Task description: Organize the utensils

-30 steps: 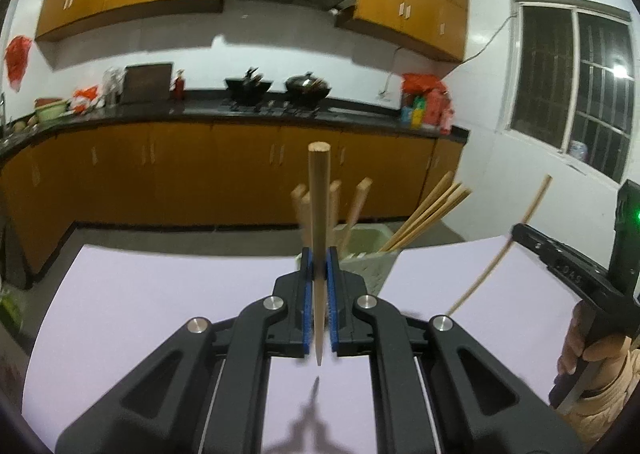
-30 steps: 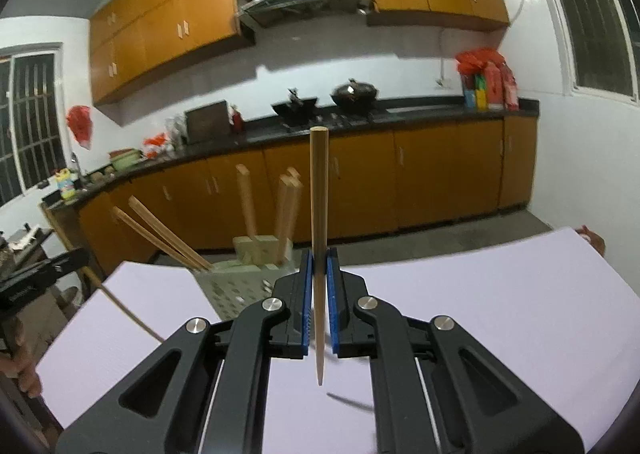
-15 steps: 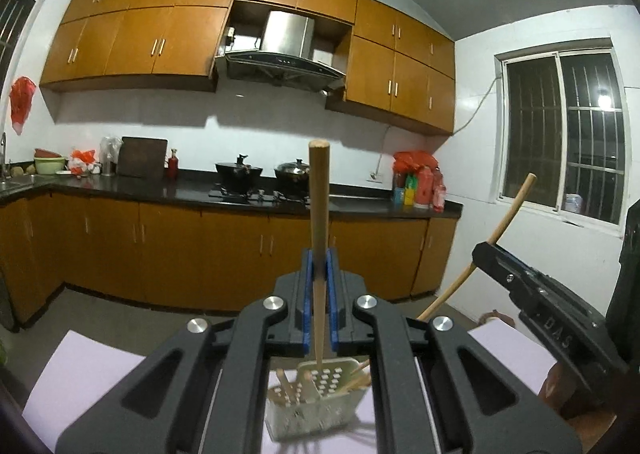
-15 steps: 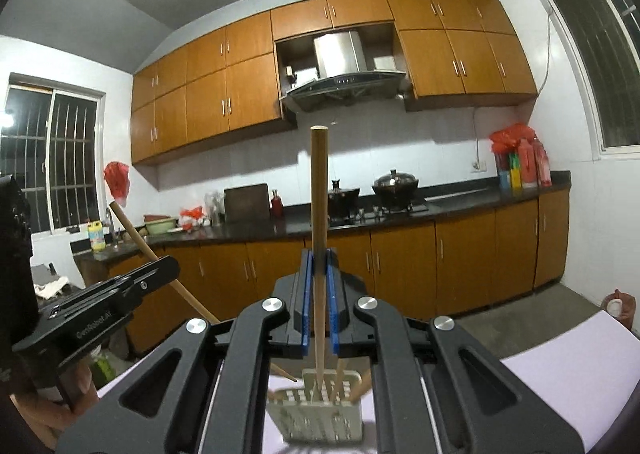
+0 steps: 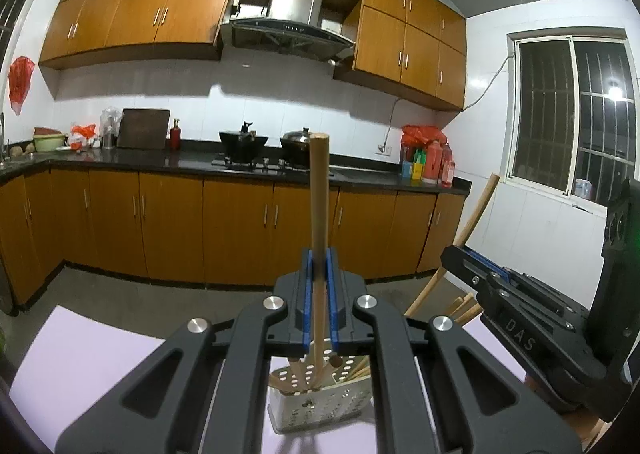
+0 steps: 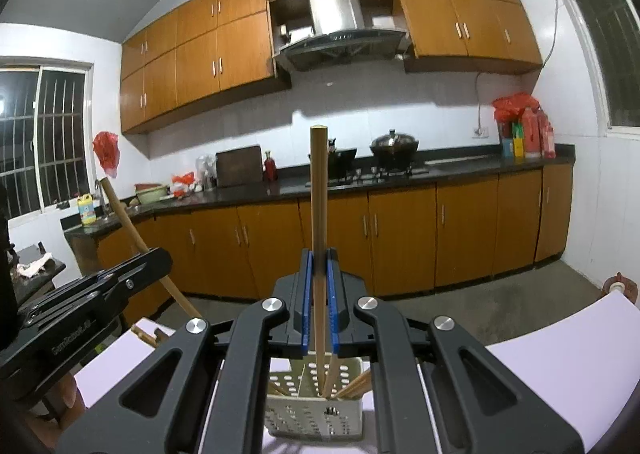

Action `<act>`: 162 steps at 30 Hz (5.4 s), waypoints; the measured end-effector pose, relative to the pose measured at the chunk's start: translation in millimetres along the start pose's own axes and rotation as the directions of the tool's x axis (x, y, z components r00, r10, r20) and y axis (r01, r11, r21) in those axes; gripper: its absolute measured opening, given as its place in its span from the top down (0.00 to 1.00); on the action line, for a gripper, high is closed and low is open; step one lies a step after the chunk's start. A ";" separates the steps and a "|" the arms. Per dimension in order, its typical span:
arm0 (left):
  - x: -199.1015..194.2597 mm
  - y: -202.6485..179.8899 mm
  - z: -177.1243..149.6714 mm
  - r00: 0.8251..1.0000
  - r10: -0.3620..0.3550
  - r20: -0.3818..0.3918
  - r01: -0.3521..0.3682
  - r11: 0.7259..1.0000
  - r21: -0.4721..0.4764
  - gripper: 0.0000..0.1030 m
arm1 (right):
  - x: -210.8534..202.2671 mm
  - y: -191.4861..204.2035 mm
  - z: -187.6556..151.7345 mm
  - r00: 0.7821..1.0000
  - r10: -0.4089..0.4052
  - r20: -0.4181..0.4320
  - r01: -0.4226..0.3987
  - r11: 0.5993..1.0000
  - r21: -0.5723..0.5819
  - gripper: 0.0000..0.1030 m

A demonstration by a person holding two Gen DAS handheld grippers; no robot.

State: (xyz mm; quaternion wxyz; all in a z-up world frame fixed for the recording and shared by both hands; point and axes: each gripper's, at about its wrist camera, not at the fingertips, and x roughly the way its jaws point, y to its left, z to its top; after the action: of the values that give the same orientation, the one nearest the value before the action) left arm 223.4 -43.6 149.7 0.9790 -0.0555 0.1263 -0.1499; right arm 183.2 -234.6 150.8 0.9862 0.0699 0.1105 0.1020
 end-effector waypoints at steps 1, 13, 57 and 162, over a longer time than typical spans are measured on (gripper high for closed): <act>-0.4 1.2 0.0 1.000 0.001 0.001 -0.001 1.000 -0.007 0.91 | -1.6 0.5 0.4 1.000 0.000 0.001 0.000 1.000 -0.001 0.92; -36.6 21.2 7.6 0.998 0.046 0.044 -0.044 0.998 -0.037 0.61 | -34.6 -10.7 13.3 0.998 -0.047 0.031 0.048 0.999 -0.004 0.63; -163.2 10.8 -160.1 0.964 0.256 -0.073 -0.246 0.962 0.123 0.04 | -137.6 21.9 -131.4 0.972 -0.186 -0.143 0.170 0.978 -0.122 0.02; -152.2 11.5 -186.0 0.957 0.246 -0.153 -0.232 0.968 0.100 0.04 | -138.2 1.7 -154.1 0.956 -0.182 -0.230 0.176 0.983 -0.045 0.02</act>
State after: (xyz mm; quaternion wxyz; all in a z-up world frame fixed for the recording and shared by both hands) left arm 37.0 1.0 4.3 0.9776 0.0123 0.2062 -0.0395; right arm 15.2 -245.1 30.5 0.9723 0.0353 0.2303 0.0211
